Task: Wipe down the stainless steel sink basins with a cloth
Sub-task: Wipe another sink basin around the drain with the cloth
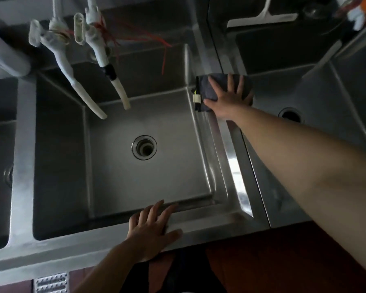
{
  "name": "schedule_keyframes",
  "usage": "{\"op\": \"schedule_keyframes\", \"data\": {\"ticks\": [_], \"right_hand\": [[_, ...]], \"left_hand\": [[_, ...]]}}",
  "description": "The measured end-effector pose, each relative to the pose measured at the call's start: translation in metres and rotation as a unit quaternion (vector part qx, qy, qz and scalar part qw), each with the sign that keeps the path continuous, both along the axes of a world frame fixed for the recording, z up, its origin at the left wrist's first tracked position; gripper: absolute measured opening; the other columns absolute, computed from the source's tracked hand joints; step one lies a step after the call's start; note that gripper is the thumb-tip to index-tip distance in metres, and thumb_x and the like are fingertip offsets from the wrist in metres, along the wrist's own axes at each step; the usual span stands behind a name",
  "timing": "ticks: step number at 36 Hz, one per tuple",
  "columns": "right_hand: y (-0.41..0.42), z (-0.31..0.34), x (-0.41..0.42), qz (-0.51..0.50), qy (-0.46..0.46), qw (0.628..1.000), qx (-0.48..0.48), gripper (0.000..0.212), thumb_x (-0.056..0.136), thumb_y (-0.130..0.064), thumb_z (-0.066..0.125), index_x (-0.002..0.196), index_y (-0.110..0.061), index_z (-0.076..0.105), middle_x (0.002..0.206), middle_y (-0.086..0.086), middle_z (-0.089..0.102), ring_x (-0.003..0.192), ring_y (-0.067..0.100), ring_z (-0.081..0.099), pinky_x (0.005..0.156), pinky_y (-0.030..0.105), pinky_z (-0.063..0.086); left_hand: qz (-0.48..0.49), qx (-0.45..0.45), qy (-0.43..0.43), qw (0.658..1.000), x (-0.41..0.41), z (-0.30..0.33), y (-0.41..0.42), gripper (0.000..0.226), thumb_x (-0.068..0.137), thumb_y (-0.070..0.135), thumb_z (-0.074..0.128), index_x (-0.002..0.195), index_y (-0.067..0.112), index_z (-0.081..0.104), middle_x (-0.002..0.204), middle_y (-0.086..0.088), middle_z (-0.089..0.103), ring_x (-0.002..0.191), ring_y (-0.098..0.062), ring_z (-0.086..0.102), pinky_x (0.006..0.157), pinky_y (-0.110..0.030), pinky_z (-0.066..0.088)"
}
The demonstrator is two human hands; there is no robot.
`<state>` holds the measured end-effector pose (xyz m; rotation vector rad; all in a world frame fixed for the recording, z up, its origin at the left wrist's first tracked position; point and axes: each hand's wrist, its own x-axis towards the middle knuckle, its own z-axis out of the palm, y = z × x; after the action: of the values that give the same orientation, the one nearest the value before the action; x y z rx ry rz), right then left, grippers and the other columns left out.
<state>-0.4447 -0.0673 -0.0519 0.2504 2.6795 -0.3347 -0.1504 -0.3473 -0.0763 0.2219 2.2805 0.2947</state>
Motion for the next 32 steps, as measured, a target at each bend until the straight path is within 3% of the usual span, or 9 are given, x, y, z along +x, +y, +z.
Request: {"op": "schedule_keyframes", "data": {"ticks": [7,13,18,27,32], "right_hand": [[-0.009,0.0,-0.052,-0.001,0.009,1.0,0.02,0.067,0.092,-0.068,0.035,0.145,-0.061,-0.004,0.164,-0.004,-0.02,0.147,0.034,-0.026,0.112,0.067,-0.008],[-0.007,0.003,-0.031,0.022,-0.005,0.999,0.038,0.065,0.093,-0.069,0.03,0.144,-0.061,-0.01,0.162,-0.004,-0.025,0.146,0.033,-0.029,0.112,0.066,-0.01],[0.0,-0.002,0.06,0.004,-0.017,0.999,0.034,0.066,0.09,-0.071,0.028,0.138,-0.066,-0.015,0.161,-0.007,-0.028,0.144,0.029,-0.032,0.11,0.065,-0.011],[0.03,-0.001,0.274,-0.067,-0.021,0.997,0.017,0.072,0.085,-0.079,0.032,0.13,-0.073,-0.024,0.159,-0.015,-0.027,0.148,0.024,-0.024,0.112,0.065,0.003],[0.043,0.005,0.329,-0.083,-0.017,0.996,0.021,0.071,0.084,-0.081,0.029,0.127,-0.073,-0.027,0.162,-0.013,-0.021,0.15,0.02,-0.015,0.115,0.059,0.001]], "left_hand": [[0.007,0.008,-0.009,1.0,0.002,-0.004,0.0,0.073,0.063,0.098,0.005,0.128,0.075,-0.019,0.16,0.019,-0.009,0.147,-0.017,-0.003,0.11,-0.043,-0.001],[-0.005,-0.003,-0.02,1.0,-0.002,0.004,0.003,0.076,0.068,0.093,0.012,0.134,0.07,-0.015,0.161,0.015,-0.008,0.147,-0.019,0.0,0.112,-0.043,0.003],[-0.01,-0.004,-0.028,1.0,-0.007,0.009,0.005,0.074,0.072,0.091,0.017,0.138,0.066,-0.007,0.161,0.014,-0.002,0.147,-0.02,0.005,0.113,-0.049,0.01],[-0.018,0.019,-0.007,1.0,-0.007,0.013,0.003,0.067,0.079,0.087,0.021,0.138,0.063,0.001,0.161,0.008,0.007,0.146,-0.025,0.01,0.111,-0.052,0.01],[-0.005,0.048,-0.005,0.999,-0.006,0.019,0.003,0.065,0.083,0.081,0.029,0.141,0.06,0.01,0.159,0.005,0.017,0.145,-0.027,0.015,0.111,-0.054,0.011]]}}
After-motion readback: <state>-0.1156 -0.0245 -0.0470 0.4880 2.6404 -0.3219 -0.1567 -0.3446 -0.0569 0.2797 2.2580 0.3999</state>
